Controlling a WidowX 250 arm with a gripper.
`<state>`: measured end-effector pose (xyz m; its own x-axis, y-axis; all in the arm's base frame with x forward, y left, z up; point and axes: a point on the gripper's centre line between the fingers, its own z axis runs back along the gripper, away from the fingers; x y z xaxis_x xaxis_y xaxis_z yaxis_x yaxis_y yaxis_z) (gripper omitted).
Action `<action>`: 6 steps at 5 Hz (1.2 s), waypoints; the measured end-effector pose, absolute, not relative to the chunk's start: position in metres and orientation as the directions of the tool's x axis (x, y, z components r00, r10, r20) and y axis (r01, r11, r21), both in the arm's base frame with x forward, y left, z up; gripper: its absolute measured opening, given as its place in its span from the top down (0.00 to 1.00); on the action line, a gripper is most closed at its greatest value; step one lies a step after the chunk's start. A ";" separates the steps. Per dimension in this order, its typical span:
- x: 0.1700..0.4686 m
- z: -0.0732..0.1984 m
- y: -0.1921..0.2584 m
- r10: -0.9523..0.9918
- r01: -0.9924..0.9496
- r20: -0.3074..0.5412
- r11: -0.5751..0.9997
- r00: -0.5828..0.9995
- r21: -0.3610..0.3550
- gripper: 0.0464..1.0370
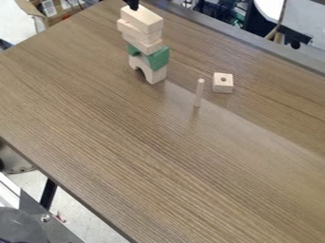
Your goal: Remove rectangle block from the tower and place it on the left side of table
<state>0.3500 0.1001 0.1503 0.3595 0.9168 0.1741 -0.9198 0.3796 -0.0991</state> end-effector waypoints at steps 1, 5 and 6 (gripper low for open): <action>0.353 0.143 0.104 0.919 -0.923 0.167 0.376 0.358 -0.089 0.04; 0.354 0.123 0.114 0.923 -0.931 0.156 0.363 0.352 -0.048 0.06; 0.353 0.123 0.116 0.925 -0.933 0.157 0.356 0.346 -0.047 0.34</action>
<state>0.3530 0.1162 0.1231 0.3455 0.9252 0.1570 -0.9331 0.3565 -0.0472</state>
